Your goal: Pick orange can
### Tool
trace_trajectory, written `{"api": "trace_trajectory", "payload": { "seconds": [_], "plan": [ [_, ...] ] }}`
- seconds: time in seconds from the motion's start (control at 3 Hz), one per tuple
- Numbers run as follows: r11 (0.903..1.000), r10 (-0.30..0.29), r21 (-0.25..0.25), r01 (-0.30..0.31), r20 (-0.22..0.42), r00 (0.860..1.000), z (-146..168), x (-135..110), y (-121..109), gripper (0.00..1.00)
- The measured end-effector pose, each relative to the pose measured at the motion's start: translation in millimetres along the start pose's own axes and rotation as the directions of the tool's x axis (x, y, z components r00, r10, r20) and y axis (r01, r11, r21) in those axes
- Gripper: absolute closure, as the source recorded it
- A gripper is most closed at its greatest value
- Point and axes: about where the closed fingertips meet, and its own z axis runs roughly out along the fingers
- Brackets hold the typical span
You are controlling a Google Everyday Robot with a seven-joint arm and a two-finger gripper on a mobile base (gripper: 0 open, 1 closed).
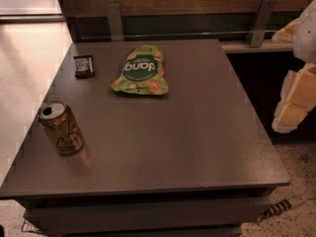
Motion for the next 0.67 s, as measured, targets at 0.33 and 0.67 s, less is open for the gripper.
{"api": "trace_trajectory", "payload": {
  "seconds": [0.33, 0.67],
  "plan": [
    [1.0000, 0.000, 0.000, 0.000, 0.000, 1.000, 0, 0, 0, 0.00],
    [1.0000, 0.009, 0.000, -0.009, 0.120, 0.993, 8, -22, 2, 0.00]
  ]
}}
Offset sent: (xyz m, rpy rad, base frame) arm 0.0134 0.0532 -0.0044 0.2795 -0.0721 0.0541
